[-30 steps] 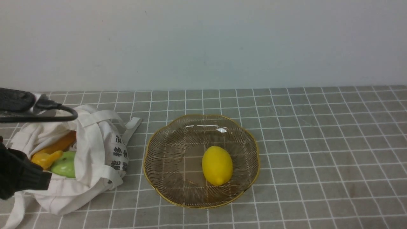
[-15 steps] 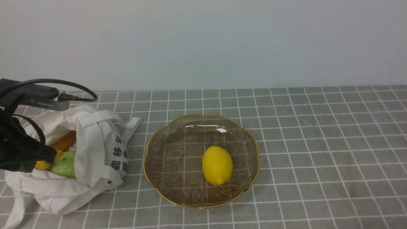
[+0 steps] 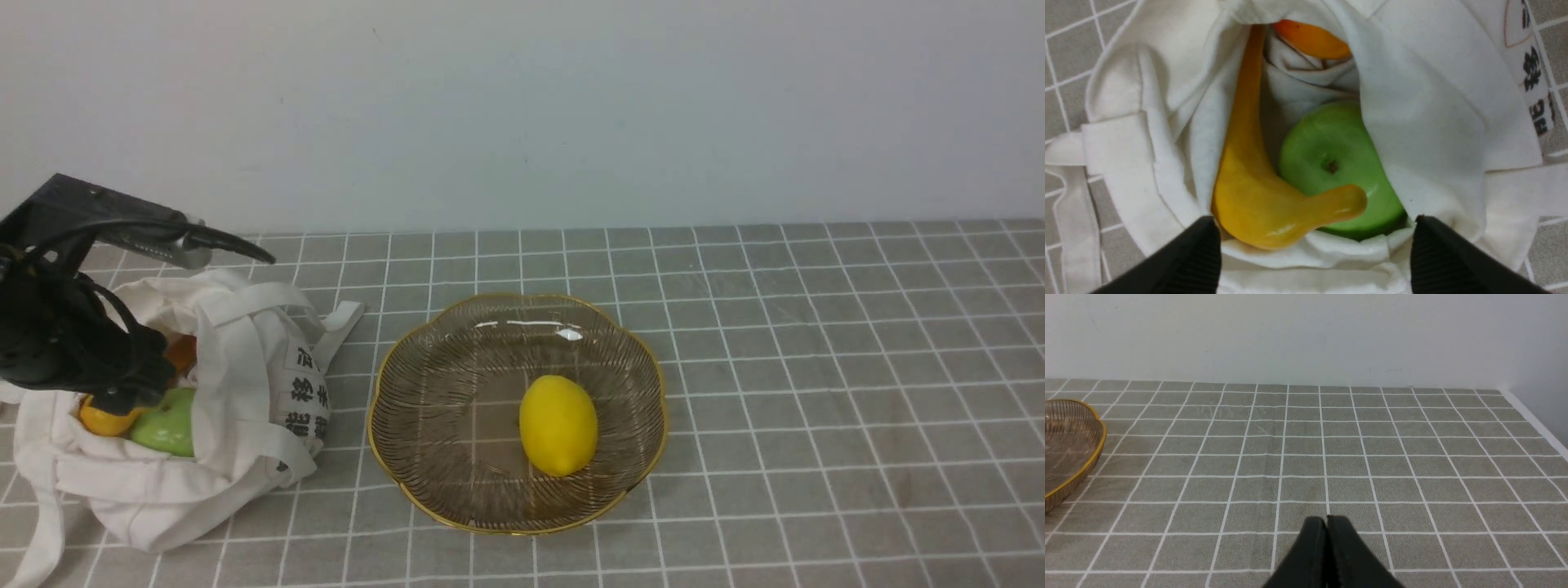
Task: Take the fruit out of the bag on the grey coffee tablecloth and place them on the plate.
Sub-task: 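Reach into the white bag and grasp the banana with the left gripper, then place the banana on the plate with the left gripper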
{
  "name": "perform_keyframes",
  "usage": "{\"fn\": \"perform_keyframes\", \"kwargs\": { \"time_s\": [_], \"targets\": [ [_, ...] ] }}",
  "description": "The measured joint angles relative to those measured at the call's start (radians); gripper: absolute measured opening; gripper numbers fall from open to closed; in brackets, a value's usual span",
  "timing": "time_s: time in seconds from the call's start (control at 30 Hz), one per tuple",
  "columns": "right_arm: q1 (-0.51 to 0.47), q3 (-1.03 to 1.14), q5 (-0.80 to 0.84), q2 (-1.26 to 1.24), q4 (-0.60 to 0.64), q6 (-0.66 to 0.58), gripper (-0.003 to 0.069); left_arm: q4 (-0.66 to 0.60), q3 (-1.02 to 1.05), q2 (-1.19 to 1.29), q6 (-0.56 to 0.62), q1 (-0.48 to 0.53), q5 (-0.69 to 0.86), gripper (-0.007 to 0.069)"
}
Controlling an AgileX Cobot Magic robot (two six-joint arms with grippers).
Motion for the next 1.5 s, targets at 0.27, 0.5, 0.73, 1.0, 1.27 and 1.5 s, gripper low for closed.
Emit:
{"fn": "perform_keyframes", "kwargs": {
  "time_s": [0.27,0.5,0.73,1.0,1.27,1.5],
  "targets": [
    [0.000,0.000,0.000,0.000,0.000,0.000,-0.0015,-0.001,0.000,0.082,0.028,0.000,-0.021,0.0574],
    [0.000,0.000,0.000,0.000,0.000,0.000,-0.0015,0.004,0.000,0.141,0.028,0.000,-0.078,0.0459],
    [0.000,0.000,0.000,0.000,0.000,0.000,-0.0015,0.029,-0.015,0.135,0.010,0.000,-0.068,0.0118],
    [0.000,0.000,0.000,0.000,0.000,0.000,-0.0015,0.008,-0.061,0.071,0.008,0.000,-0.001,0.0064],
    [0.000,0.000,0.000,0.000,0.000,0.000,-0.0015,-0.103,-0.078,-0.024,0.008,0.000,0.084,0.0064],
    [0.000,0.000,0.000,0.000,0.000,0.000,-0.0015,-0.141,-0.078,-0.070,-0.050,0.000,0.144,0.0064]
  ]
}}
